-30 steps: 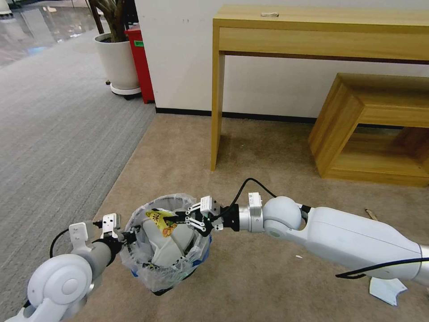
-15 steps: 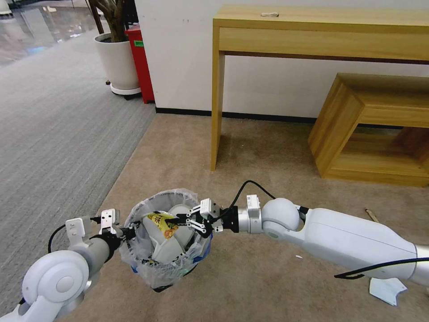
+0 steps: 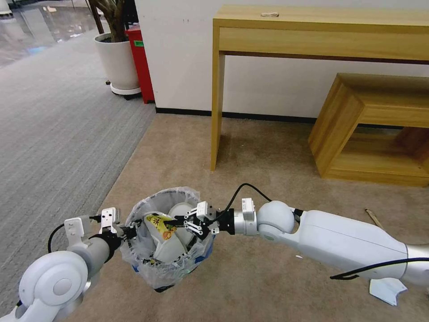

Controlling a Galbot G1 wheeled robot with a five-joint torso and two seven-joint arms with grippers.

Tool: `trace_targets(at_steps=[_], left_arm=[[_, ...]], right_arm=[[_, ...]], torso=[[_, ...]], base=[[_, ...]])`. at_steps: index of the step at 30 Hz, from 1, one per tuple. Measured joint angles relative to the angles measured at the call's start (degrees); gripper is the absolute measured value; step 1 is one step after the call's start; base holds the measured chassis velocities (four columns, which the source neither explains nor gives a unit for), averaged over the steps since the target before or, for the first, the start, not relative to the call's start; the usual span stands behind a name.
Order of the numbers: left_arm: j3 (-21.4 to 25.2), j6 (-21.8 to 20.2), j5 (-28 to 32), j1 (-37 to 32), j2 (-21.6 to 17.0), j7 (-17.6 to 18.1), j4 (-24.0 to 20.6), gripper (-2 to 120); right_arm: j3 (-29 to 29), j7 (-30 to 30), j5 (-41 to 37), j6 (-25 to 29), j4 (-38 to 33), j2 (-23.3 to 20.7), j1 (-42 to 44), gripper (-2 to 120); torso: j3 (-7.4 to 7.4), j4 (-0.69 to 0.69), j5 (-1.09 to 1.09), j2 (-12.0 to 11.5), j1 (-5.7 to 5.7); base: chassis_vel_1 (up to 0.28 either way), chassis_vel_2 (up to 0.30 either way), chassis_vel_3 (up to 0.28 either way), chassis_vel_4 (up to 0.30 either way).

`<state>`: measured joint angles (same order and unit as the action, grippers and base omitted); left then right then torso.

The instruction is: Pick up the trash bin and place the garbage on the floor into it.

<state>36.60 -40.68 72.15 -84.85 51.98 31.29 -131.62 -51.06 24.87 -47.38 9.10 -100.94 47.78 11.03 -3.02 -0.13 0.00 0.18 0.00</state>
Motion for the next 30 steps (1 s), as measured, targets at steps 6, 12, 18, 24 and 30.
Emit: trace_targets(at_steps=[6,12,18,24,30], left_arm=[[0.0,0.0,0.0,-0.1,0.0,0.0,-0.3,0],[0.1,0.0,0.2,-0.1,-0.1,0.1,-0.4,0],[0.1,0.0,0.3,-0.1,0.0,0.1,-0.4,0],[0.1,0.0,0.3,-0.1,0.1,0.1,-0.2,0],[-0.1,0.0,0.0,-0.3,0.4,0.1,0.4,0]], right_arm=[[0.1,0.2,0.4,0.0,0.3,0.0,0.2,32],[0.4,1.1,0.6,0.0,0.4,-0.2,0.6,53],[0.7,1.0,0.8,0.0,0.4,-0.4,0.9,75],[1.6,0.5,0.8,0.1,0.3,-0.5,1.6,98],[6.4,-2.0,0.5,0.2,-0.5,-1.2,4.8,100]], torso=[[0.00,0.00,0.00,0.0,0.00],[0.00,0.00,0.00,0.0,0.00],[0.00,0.00,0.00,0.0,0.00],[0.00,0.00,0.00,0.0,0.00],[0.00,0.00,0.00,0.0,0.00]], base=[[0.000,0.000,0.000,0.000],[0.000,0.000,0.000,0.000],[0.000,0.000,0.000,0.000],[0.000,0.000,0.000,0.000],[0.000,0.000,0.000,0.000]])
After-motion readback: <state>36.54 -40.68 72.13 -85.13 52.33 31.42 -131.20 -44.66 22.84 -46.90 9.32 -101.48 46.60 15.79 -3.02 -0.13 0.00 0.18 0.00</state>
